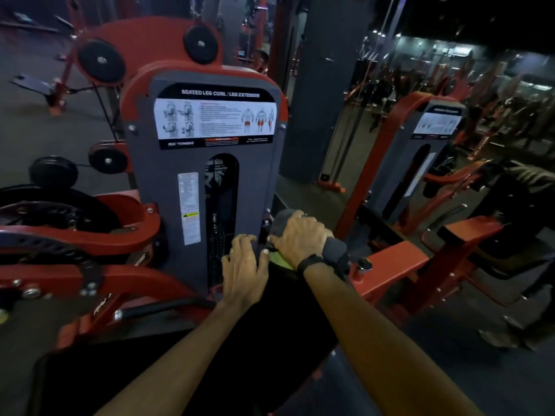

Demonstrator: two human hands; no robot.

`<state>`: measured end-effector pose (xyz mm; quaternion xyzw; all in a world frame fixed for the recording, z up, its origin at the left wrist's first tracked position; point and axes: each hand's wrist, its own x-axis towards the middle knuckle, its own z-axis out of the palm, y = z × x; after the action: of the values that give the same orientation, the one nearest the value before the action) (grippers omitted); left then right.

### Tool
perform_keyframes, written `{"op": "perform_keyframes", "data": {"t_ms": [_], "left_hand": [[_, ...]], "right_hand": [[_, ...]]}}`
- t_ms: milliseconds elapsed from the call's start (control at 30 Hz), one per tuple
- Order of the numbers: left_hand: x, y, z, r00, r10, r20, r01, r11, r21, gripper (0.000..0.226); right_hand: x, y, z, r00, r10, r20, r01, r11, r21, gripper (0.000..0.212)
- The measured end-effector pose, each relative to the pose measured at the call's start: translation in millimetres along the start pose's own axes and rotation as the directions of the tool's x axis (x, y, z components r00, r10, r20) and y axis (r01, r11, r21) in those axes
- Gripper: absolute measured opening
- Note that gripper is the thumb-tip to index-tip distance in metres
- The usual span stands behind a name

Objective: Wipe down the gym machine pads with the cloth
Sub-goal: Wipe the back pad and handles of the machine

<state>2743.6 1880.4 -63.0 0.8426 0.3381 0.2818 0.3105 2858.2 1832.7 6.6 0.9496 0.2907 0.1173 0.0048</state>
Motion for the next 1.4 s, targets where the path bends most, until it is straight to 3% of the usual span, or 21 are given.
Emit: {"op": "perform_keyframes", "data": {"t_ms": [200,467,800,1133,1267,1400], "left_hand": [[-38.5,-8.3,-28.6,0.999,0.041,-0.010,-0.040,0.998,0.054,0.037],[-67.1,-3.4,-59.0,0.993,0.108,-0.050,-0.104,0.992,0.074,0.038],[-103.4,-14.9,-90.5,0.964,0.260,0.060,-0.261,0.965,0.015,0.043],[-96.1,-76.5,-136.2,0.945,0.296,0.139,-0.304,0.952,0.040,0.040],[-85.5,-88.7,-131.7,0.936,0.301,0.184,-0.312,0.950,0.034,0.041],[-68.9,-78.1,-115.2,0.924,0.320,0.211,-0.327,0.945,-0.004,0.061]], "right_hand": [[10.0,-4.3,-8.1,0.994,-0.079,0.075,0.067,0.987,0.149,0.067],[-32.0,40.0,-27.8,0.988,-0.093,0.124,0.070,0.981,0.179,0.086],[-105.8,74.0,-33.5,0.988,0.085,0.127,-0.107,0.978,0.179,0.089],[-126.6,72.0,-18.1,0.962,0.254,0.099,-0.271,0.924,0.268,0.094],[-133.4,67.4,-15.3,0.955,0.297,0.028,-0.290,0.903,0.316,0.092],[-139.2,59.3,-8.0,0.933,0.353,-0.074,-0.305,0.881,0.361,0.088]]}}
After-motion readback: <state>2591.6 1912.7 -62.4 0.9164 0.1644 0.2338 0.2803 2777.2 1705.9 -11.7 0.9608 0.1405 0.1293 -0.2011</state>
